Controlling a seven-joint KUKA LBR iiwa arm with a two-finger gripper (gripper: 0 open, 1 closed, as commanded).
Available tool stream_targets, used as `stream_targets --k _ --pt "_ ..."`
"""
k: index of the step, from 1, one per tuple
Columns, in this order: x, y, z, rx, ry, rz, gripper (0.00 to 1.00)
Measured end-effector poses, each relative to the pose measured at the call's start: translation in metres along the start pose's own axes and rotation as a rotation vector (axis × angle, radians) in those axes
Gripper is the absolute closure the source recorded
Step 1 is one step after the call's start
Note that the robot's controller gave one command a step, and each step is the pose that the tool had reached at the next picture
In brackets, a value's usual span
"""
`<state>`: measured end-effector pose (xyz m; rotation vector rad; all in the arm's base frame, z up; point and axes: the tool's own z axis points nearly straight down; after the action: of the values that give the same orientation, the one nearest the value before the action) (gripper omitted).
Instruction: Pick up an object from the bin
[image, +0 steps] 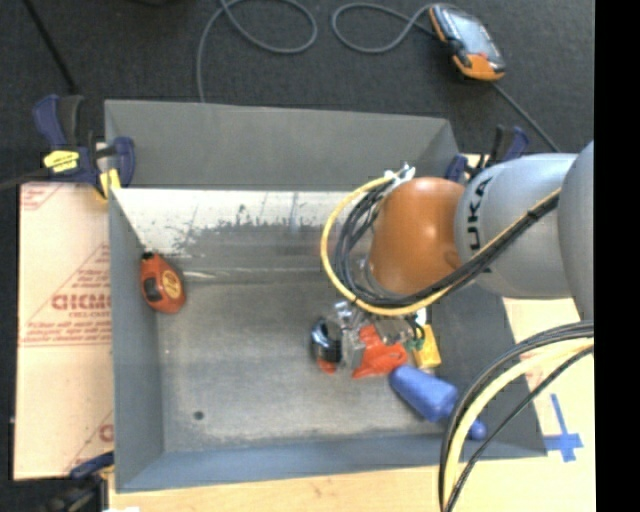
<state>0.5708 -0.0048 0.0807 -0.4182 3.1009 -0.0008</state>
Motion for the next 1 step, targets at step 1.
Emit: stream_targets --k 1 --pt "0.001 0.01 0.0013 0.005 -0.015 -0.008 1.0"
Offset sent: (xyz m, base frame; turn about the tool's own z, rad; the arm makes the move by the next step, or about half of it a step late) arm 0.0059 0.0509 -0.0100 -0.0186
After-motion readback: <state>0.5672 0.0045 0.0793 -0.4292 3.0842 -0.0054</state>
